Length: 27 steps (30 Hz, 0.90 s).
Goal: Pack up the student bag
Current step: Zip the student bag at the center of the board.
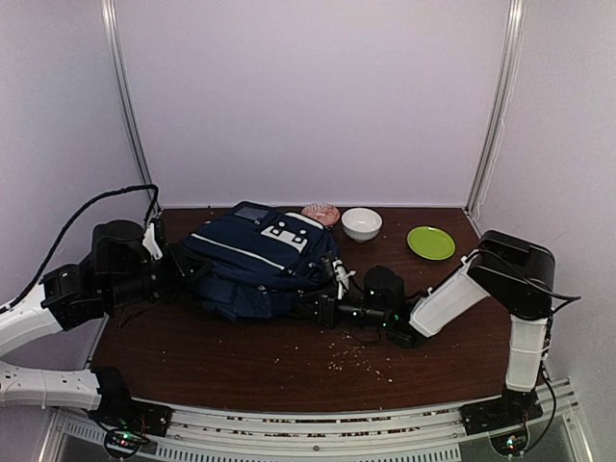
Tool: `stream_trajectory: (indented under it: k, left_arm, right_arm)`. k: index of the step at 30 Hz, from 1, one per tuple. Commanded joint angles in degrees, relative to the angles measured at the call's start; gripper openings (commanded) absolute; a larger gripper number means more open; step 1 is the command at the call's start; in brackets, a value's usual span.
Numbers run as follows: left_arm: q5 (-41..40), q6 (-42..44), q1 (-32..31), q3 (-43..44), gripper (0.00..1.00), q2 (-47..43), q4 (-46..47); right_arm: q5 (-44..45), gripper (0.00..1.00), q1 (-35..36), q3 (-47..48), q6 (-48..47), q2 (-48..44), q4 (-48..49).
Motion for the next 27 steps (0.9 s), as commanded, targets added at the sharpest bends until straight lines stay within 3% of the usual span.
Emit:
stream_trajectory:
  k: [1, 7, 13, 17, 27]
  left_arm:
    - [-0.1, 0.7, 0.2, 1.1, 0.0, -2.1, 8.8]
    - [-0.2, 0.7, 0.2, 0.9, 0.0, -2.0, 8.8]
    - [-0.2, 0.7, 0.2, 0.8, 0.0, -2.1, 8.9]
    - [0.0, 0.7, 0.2, 0.5, 0.0, -2.0, 9.1]
    - [0.1, 0.7, 0.2, -0.9, 0.0, -2.2, 9.4]
  right_arm:
    - [0.0, 0.24, -0.2, -1.0, 0.1, -1.6, 2.2]
    - [0.1, 0.15, -0.3, -1.6, 0.0, -1.9, 2.3]
    - [0.0, 0.14, -0.2, -2.2, 0.3, -2.0, 2.7]
    - [-0.4, 0.0, -0.3, -2.5, 0.1, -2.4, 2.6]
    - [1.3, 0.0, 0.1, -2.8, -1.9, -5.7, -3.0]
